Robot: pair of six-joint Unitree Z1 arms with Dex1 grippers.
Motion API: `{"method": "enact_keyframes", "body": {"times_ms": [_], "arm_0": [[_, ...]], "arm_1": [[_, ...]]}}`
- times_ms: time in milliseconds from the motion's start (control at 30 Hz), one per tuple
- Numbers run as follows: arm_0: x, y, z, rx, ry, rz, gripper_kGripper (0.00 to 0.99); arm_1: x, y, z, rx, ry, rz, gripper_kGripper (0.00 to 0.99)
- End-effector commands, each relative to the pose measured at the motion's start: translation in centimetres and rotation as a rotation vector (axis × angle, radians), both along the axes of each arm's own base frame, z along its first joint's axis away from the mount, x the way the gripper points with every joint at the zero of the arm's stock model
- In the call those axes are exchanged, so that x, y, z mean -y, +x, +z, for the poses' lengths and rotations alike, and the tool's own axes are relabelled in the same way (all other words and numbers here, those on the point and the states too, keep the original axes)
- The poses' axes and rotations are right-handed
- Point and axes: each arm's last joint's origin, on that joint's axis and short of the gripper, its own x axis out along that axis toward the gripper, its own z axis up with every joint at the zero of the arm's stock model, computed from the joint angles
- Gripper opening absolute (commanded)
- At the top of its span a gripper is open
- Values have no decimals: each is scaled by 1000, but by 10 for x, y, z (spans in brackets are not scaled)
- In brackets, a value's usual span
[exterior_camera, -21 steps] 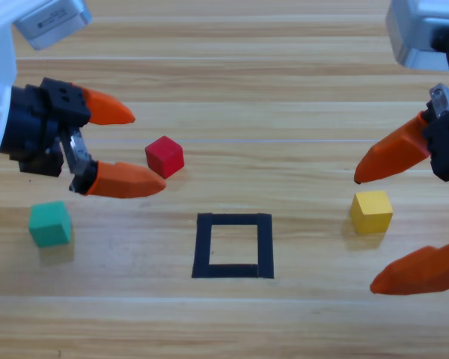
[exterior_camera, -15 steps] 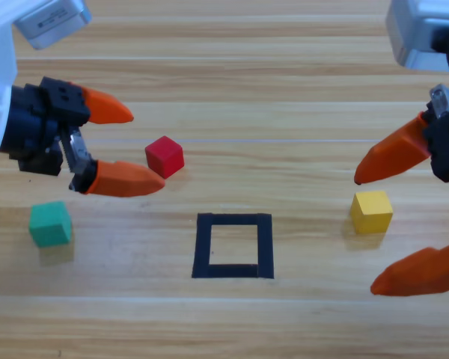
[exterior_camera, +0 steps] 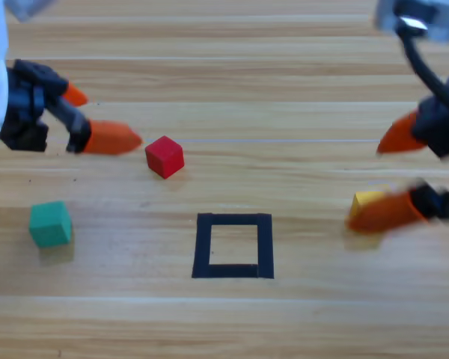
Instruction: Stack the blocks in the rectangular block: red at the bottom, yellow in the middle, green on top
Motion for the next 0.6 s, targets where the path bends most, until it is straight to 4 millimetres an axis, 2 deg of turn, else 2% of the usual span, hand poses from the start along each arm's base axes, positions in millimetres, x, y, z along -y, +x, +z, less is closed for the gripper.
{"method": "enact_keyframes", "body": {"times_ms": [33, 133, 200, 267, 500, 600], "arm_0": [[-3, 5, 20, -65, -209, 246, 986], [-2, 15, 25, -153, -306, 414, 977], [-1, 21, 31, -226, -349, 567, 973], [-1, 23, 30, -261, -400, 634, 974], [-1, 31, 26, -297, -481, 790, 973], [8, 47, 22, -328, -453, 842, 971]], "arm_1": [[-37, 44, -52, 55, -153, -427, 956], [-47, 55, -63, 78, -178, -547, 956], [-47, 58, -62, 95, -161, -626, 957], [-48, 62, -61, 133, -157, -693, 957], [-30, 88, -60, 72, -106, -970, 962], [-20, 106, -68, -50, -100, -1056, 962]]}}
